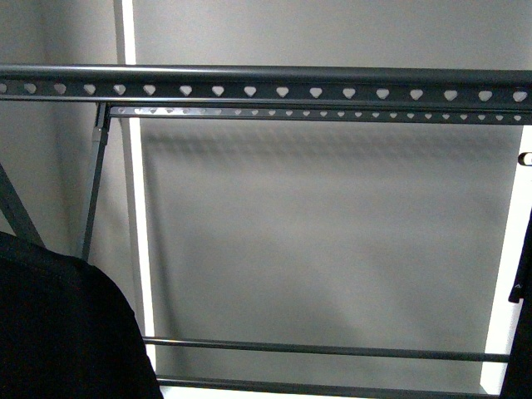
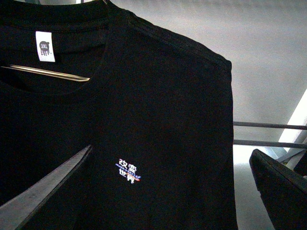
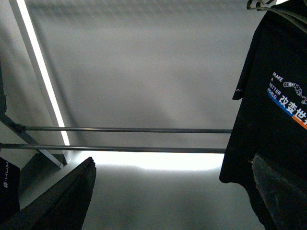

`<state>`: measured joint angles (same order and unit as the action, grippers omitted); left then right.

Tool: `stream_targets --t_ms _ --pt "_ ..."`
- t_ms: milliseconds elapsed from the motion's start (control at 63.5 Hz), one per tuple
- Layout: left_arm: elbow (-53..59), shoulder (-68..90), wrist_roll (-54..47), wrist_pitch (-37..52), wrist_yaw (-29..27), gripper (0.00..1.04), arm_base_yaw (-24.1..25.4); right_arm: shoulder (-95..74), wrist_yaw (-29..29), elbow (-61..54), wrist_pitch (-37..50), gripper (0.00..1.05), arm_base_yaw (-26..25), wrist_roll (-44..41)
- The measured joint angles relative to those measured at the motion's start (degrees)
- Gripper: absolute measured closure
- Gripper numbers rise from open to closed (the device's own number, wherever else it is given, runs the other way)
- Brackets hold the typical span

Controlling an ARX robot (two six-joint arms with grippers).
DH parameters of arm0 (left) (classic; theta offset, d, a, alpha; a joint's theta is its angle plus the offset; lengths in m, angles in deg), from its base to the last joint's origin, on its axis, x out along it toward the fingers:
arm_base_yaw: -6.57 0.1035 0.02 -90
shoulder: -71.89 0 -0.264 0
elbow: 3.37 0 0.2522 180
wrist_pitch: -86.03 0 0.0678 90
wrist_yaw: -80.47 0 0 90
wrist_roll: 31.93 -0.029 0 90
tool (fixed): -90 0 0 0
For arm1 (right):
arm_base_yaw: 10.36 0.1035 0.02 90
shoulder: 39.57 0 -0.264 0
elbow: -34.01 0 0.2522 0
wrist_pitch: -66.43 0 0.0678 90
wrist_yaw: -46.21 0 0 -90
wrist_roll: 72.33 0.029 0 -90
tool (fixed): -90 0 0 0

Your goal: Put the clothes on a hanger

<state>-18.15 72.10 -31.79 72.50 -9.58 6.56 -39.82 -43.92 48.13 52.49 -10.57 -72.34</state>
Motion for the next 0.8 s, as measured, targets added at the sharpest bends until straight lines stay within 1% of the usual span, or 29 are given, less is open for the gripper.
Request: stream_targets --t_ms 362,409,425,457,488,504,520,551,567,598,614,630,661,677,740,787,803 --pt "0.0 0.0 -0.04 -0.02 0.09 0.07 0.0 0.0 0.02 0.0 0.0 0.07 0.0 0.0" --pt "-0.48 0.87 -2.16 -1.66 5.55 0.07 1.42 0.0 0.02 0.0 0.0 0.07 0.0 0.0" --pt "-0.92 1.9 -3.19 -2.71 8.98 0.07 1.81 0.0 0.04 0.0 0.0 0.07 0.0 0.0" --pt "-1.29 3.28 -4.92 -2.93 10.84 0.07 1.84 0.0 0.04 0.0 0.0 0.07 0.0 0.0" --pt "-2.14 5.66 -6.08 -2.6 10.64 0.07 0.26 0.0 -0.17 0.0 0.0 0.07 0.0 0.0" --pt "-2.47 6.51 -6.67 -2.25 9.94 0.07 -0.57 0.0 -0.15 0.0 0.0 0.07 0.0 -0.02" --pt "-3.26 8.26 -7.43 -0.96 7.93 0.07 -2.49 0.0 -0.11 0.0 0.0 0.07 0.0 0.0" --pt "-4.24 10.14 -7.91 0.85 5.25 0.07 -4.81 0.0 -0.07 0.0 0.0 0.07 0.0 0.0" --pt "-5.51 12.26 -8.41 3.13 2.19 0.07 -7.28 0.0 -0.09 0.0 0.0 0.07 0.0 0.0" --pt "-6.97 14.53 -8.7 5.81 -1.01 0.07 -9.79 0.0 -0.07 0.0 0.0 0.07 0.0 0.0" --pt "-8.7 17.07 -8.83 8.81 -4.31 0.07 -12.22 0.0 -0.07 0.0 0.0 0.07 0.0 0.0" --pt "-9.68 18.38 -8.83 10.27 -5.11 0.07 -13.38 0.0 -0.07 0.0 0.0 0.07 0.0 0.0" --pt "-14.21 24.02 -8.26 15.63 -11.87 0.07 -17.29 0.0 -0.09 0.0 0.0 0.07 0.0 0.0" --pt "-18.16 28.57 -7.1 18.43 -15.85 0.07 -18.88 0.0 -0.13 0.0 0.0 0.07 0.0 0.0" --pt "-29.05 40.98 -2.75 20.98 -24.65 0.07 -19.26 0.0 -0.11 0.0 0.0 0.07 0.0 0.0" --pt "-38.25 52.13 2.99 17.35 -30.73 0.07 -18.23 0.0 -0.09 0.0 0.0 0.07 0.0 0.0" --pt "-39.43 53.62 3.43 16.68 -31.58 0.07 -18.03 0.0 -0.09 0.0 0.0 0.07 0.0 0.0"
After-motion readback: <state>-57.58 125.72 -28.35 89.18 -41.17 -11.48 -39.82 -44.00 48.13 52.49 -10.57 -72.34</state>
